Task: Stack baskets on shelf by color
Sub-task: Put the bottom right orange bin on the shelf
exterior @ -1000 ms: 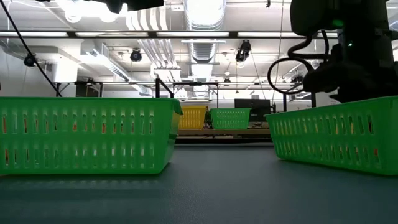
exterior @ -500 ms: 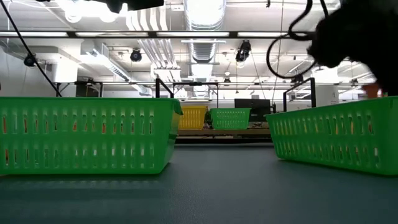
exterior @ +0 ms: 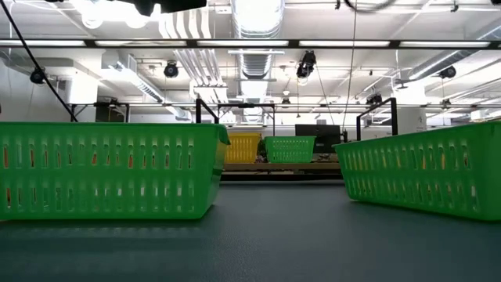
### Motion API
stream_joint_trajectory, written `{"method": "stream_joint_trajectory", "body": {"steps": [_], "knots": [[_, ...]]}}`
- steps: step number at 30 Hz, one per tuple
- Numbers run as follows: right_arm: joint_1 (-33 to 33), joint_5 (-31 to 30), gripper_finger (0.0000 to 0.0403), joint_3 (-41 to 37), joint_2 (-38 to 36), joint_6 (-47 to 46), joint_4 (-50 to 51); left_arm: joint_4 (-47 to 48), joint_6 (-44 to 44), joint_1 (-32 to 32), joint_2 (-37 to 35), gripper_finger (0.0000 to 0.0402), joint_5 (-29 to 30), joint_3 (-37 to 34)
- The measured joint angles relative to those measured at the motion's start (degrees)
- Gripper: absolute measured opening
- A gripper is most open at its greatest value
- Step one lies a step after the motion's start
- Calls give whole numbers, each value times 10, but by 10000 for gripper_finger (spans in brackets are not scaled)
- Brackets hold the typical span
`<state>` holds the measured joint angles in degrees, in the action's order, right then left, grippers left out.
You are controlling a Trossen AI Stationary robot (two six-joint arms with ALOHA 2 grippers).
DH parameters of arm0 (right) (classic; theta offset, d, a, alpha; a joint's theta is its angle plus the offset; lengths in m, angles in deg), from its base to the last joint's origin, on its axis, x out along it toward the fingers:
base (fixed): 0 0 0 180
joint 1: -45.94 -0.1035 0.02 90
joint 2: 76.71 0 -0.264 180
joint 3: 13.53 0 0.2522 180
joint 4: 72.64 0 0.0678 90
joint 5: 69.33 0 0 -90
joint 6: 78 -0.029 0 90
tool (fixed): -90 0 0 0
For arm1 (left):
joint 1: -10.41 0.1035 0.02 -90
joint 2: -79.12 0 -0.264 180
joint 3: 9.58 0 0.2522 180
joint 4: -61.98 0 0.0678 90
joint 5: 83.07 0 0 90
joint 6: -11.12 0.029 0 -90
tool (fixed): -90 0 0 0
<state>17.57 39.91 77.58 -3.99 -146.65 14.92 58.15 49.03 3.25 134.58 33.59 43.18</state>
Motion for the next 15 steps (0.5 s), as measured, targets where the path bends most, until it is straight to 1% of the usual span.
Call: {"method": "stream_joint_trajectory", "body": {"steps": [4,7,9,11,13,15], "knots": [[-5,-59,8,40,6,32,-54,-14,0,0,0,0,0,0],[-5,-94,8,64,22,129,-108,-16,0,0,0,0,0,0],[0,-120,8,83,38,201,-127,-15,0,0,0,0,0,-1],[10,-155,8,106,55,263,-130,-15,0,0,0,0,0,-1],[26,-203,8,126,73,313,-127,-15,0,0,0,0,0,-1],[48,-237,8,145,92,357,-123,-15,0,0,0,0,0,-3]]}}
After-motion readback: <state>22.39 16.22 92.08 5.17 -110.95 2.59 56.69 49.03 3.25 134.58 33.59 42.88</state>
